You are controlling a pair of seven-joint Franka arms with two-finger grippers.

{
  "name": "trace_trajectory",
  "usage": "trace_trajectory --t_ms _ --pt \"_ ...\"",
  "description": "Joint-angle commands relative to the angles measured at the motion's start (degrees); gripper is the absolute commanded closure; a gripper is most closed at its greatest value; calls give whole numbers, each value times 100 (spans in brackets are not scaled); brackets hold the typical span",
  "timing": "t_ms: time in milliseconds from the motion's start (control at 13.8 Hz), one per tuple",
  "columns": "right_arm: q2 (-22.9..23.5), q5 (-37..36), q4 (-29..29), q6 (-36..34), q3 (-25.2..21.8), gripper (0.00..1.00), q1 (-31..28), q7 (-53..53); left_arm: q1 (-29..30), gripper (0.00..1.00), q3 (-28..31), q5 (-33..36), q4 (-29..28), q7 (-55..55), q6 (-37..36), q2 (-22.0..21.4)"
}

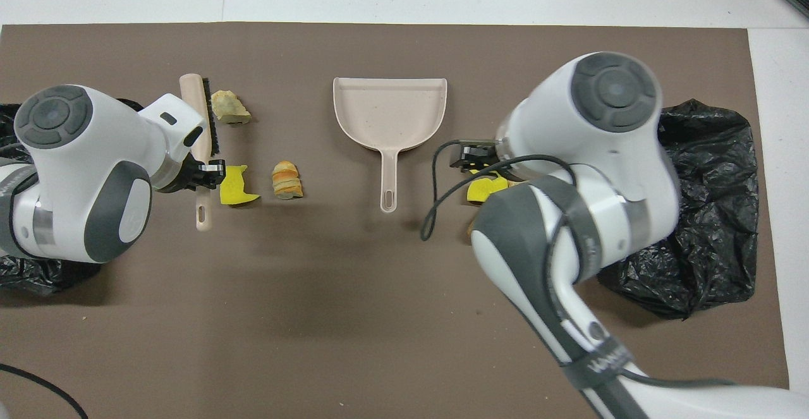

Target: Sweep and dump trash in bin

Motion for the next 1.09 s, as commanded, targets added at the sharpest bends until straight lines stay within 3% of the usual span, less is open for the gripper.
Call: trace_trajectory --t_ms 0,217,289,651,796,868,1013 --pt "540 91 405 348 -27 0 290 431 269 100 -66 162 584 374 58 527" --pt "1391 47 1202 455 -27 0 774 1319 428 100 -66 163 1075 638 268 1098" --pt "1533 21 1231 507 -35 0 888 1321 463 100 -66 171 1295 691 269 1274" --pt "1535 -164 906 859 -27 0 907 873 481 100 -66 171 1359 1839 418 1495" --pt "1596 -208 854 981 -27 9 968 881 603 100 -66 163 1359 2359 366 1495" --pt "1614 -217 766 1087 -27 17 1012 855 604 100 -66 171 1359 2596 374 1495" --pt "1605 -418 748 1070 -27 62 986 837 613 100 -57 171 1376 3123 383 1504"
